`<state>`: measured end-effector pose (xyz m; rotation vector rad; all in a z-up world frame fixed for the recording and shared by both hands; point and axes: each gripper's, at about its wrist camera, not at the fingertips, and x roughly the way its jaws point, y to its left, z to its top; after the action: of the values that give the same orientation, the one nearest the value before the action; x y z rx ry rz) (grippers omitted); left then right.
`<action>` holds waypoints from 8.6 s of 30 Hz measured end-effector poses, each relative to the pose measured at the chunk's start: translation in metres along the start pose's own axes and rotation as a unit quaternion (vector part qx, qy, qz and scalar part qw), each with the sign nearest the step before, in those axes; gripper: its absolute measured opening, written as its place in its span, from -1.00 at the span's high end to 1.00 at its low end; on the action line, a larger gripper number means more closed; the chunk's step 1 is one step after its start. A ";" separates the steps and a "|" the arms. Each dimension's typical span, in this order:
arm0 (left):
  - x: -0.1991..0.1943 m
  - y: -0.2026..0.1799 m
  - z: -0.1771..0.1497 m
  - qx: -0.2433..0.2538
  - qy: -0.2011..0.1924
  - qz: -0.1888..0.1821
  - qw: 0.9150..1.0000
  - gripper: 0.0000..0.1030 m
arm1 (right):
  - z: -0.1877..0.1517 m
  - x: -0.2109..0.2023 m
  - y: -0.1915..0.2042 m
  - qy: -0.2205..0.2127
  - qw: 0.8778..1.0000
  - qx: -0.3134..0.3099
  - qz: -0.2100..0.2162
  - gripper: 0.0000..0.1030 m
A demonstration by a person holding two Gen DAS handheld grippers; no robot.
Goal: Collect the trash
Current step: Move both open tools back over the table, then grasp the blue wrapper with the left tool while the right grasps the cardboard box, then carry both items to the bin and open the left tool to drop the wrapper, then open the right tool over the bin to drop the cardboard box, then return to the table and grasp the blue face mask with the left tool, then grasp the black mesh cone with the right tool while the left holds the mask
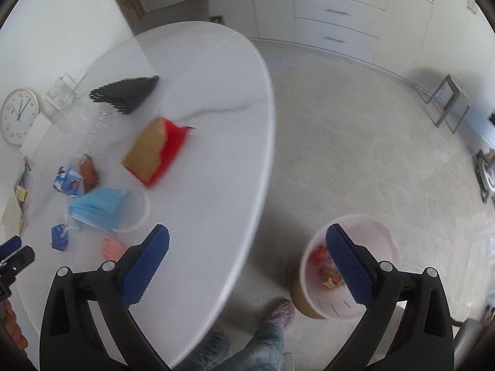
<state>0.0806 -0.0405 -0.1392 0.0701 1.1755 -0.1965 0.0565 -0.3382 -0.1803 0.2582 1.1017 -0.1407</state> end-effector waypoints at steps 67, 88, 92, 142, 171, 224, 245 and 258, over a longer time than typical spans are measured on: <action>-0.005 -0.081 -0.002 0.098 0.029 -0.152 0.983 0.33 | -0.010 -0.073 -0.031 -0.033 0.999 0.038 -0.019 0.05; 0.057 -0.373 -0.036 0.289 0.110 -0.227 0.924 0.33 | -0.101 -0.103 -0.213 -0.006 0.980 0.168 -0.106 0.04; 0.065 -0.398 -0.039 0.298 0.116 -0.218 0.922 0.33 | -0.101 -0.099 -0.227 -0.005 0.980 0.172 -0.104 0.04; 0.009 -0.186 0.001 0.099 0.038 -0.063 0.992 -0.69 | -0.063 -0.023 -0.140 0.025 0.995 0.030 -0.092 -0.95; 0.121 -0.040 0.061 -0.152 0.103 -0.018 0.983 -0.73 | 0.054 0.009 0.057 -0.021 0.993 -0.117 -0.005 -0.95; 0.081 0.010 0.050 -0.126 0.064 -0.079 0.987 0.47 | 0.173 0.087 0.156 -0.037 0.960 -0.276 0.031 0.82; -0.009 -0.001 -0.013 -0.063 0.021 -0.108 0.992 0.47 | 0.017 -0.053 0.104 -0.035 0.981 -0.180 0.064 0.82; -0.023 -0.099 -0.033 0.080 0.029 -0.131 0.988 0.47 | -0.052 -0.088 0.008 -0.038 0.997 -0.064 0.011 0.82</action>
<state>0.0229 -0.1301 -0.1256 0.0611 1.2233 -0.5243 -0.0260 -0.3176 -0.1230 0.1494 1.0270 -0.0600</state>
